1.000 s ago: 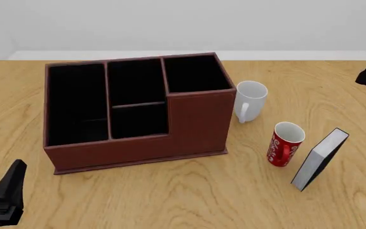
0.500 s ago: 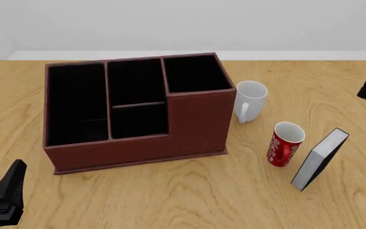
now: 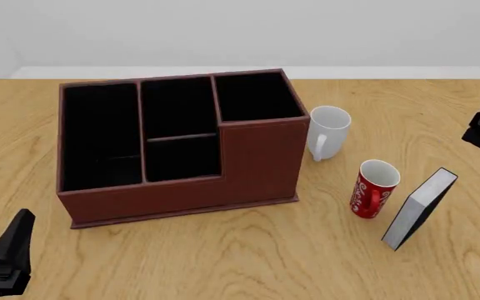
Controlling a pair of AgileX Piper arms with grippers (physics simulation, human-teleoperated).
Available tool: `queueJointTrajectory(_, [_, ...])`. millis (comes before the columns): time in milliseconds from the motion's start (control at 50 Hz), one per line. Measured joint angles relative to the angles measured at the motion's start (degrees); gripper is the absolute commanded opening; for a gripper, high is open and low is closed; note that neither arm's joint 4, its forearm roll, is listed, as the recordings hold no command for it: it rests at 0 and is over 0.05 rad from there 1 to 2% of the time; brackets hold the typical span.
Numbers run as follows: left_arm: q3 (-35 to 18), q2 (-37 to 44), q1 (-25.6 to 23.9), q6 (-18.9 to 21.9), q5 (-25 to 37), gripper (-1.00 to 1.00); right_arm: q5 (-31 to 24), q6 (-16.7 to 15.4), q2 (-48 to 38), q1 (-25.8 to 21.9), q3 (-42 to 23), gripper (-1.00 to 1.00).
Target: Pick up the book and place it in the right compartment of the caddy.
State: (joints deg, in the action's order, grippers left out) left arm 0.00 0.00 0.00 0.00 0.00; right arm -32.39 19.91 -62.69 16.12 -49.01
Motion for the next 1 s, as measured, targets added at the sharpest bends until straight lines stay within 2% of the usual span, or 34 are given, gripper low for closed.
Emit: queueJointTrajectory(1000, [0.0, 0.0, 0.0, 0.0, 0.0, 1.00, 6.8, 3.7, -5.2, -1.6, 3.5, 1.00])
